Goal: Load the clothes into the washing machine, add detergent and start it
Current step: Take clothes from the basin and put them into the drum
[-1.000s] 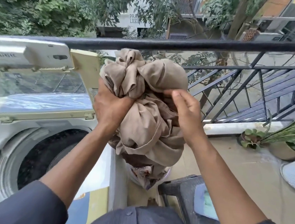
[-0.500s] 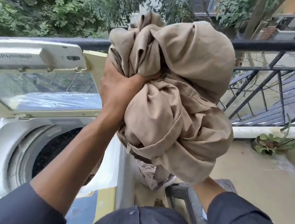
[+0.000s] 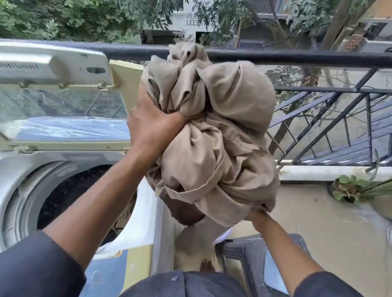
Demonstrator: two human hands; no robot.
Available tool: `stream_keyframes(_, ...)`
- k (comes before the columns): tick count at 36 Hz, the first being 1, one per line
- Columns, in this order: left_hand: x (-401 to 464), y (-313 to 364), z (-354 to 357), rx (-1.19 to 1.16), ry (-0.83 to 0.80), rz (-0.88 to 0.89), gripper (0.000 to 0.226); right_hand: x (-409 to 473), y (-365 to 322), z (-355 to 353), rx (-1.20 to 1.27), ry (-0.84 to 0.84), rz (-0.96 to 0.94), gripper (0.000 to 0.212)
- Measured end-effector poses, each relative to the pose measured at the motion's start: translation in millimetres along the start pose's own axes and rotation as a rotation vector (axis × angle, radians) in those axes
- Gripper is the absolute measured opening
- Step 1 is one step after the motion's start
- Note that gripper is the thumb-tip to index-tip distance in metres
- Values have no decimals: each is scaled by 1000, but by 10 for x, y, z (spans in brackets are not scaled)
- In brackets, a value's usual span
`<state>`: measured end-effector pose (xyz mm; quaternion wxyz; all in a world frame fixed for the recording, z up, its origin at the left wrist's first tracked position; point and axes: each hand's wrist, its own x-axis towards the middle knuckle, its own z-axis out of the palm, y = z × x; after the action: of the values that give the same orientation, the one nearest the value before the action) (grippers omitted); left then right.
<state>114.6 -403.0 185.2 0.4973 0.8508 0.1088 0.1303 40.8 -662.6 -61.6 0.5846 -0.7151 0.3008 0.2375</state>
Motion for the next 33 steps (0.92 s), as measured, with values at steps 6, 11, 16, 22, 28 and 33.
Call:
stream_keyframes(6,-88,-221,114,116,-68,-12,105,-491,-493,-330,410,196,-79,43)
stream_keyframes(11,-129,-341,212,180,-108,-17,103,-757,-930,-454,425,227,-243,19)
stream_keyframes(16,-126,-388,254,183,-118,-4,108,-960,-1199,-443,307,116,-403,31)
stream_keyframes(22,-147,-435,303,152,-59,-5,106,-1207,-1405,-138,511,-93,-564,30)
stream_keyframes(28,-303,-409,345,100,-78,-51,117,-1236,-1549,197,232,2,-691,25)
stream_keyframes(33,-348,-389,266,5,-159,-64,99,-1164,-1572,255,48,90,-690,62)
